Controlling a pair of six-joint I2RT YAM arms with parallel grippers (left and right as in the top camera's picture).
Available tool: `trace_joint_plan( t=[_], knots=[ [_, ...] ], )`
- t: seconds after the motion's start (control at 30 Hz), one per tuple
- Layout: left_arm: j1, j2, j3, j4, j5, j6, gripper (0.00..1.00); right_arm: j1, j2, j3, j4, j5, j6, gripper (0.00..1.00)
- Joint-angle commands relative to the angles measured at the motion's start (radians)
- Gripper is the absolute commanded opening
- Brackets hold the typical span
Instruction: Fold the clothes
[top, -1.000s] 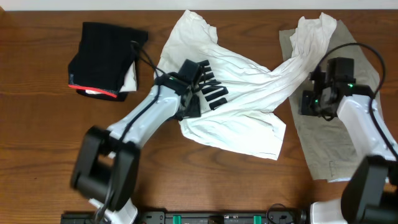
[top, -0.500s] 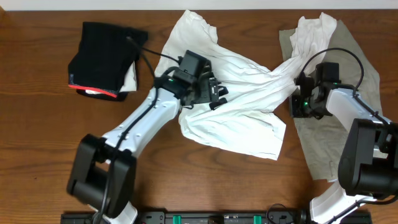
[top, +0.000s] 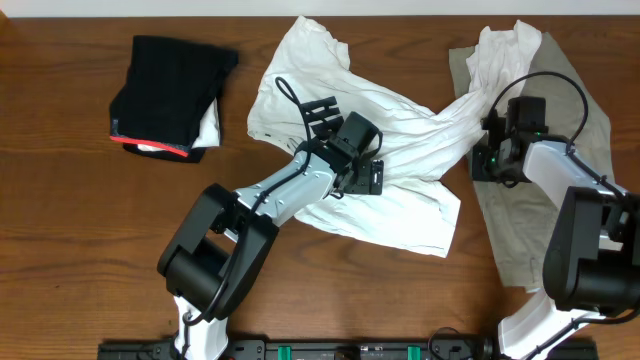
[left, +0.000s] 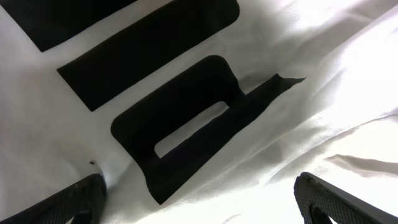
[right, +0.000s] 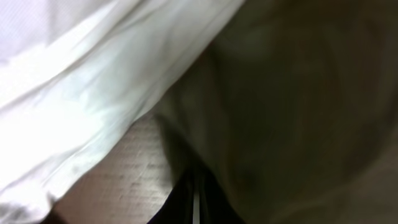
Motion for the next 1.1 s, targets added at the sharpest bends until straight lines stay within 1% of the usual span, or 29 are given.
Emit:
trace_joint_plan(
  t=[0.0,0.17,0.3,0.47,0.6,0.8,0.9,1.07],
  knots=[
    [0.008,0.023,-0.013,-0.012,-0.01,0.005,0.98,-0.039,0.116,-0.02,0.022,0.156,0.073,0.05],
    [0.008,0.023,-0.013,-0.013,-0.01,0.005,0.98,-0.113,0.146,-0.02,0.064,0.168,0.1,0.06],
    [0.008,0.023,-0.013,-0.016,-0.021,0.006,0.99,-0.212,0.146,-0.018,0.079,0.182,0.137,0.02],
    [0.008,0.023,-0.013,-0.033,-0.048,0.006,0.98,-0.333,0.146,-0.018,0.106,0.181,0.161,0.01],
    [0.008,0.023,-0.013,-0.043,-0.05,0.014,0.98,-0.419,0.146,-0.018,0.135,0.18,0.227,0.01],
    [0.008,0.023,-0.013,-0.054,-0.071,0.032,0.98,-0.513,0.146,-0.011,0.183,0.049,0.243,0.01],
    [0.008,0.023,-0.013,-0.054,-0.071,0.032,0.98,-0.534,0.142,0.037,0.123,0.025,0.259,0.01],
    [0.008,0.023,-0.013,-0.058,-0.071,0.032,0.99,-0.53,0.108,0.208,-0.074,-0.071,0.256,0.01]
  ],
)
